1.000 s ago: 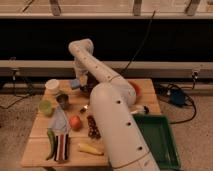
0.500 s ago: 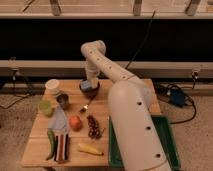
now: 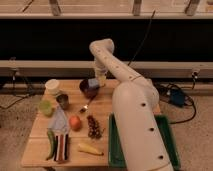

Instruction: Wipe purple bowl with sponge

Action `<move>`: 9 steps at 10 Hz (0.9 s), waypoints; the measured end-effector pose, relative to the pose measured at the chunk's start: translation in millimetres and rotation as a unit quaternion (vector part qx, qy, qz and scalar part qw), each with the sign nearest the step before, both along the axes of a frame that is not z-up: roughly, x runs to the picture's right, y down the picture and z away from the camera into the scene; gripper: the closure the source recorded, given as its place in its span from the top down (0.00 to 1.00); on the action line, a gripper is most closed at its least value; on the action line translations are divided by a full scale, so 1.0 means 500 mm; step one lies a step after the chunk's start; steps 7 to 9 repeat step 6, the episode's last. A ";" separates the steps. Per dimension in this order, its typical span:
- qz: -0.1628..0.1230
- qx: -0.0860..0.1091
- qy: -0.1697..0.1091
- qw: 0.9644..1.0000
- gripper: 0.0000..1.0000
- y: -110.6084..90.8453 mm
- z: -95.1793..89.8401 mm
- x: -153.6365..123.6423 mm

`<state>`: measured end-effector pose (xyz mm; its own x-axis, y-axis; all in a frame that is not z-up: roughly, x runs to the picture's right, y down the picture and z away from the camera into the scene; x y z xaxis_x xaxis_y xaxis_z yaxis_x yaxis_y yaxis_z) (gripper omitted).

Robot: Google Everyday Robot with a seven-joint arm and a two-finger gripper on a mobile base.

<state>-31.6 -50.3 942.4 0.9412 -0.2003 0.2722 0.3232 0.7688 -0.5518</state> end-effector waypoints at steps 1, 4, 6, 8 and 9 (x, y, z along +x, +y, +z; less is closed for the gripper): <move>-0.002 0.004 -0.002 1.000 0.06 -0.007 -0.001 -0.012; -0.021 0.009 -0.025 0.999 0.36 -0.006 -0.010 -0.090; -0.029 0.009 -0.038 0.999 0.51 0.001 -0.013 -0.120; -0.029 0.009 -0.038 0.999 0.51 0.001 -0.013 -0.120; -0.029 0.009 -0.038 0.999 0.51 0.001 -0.013 -0.120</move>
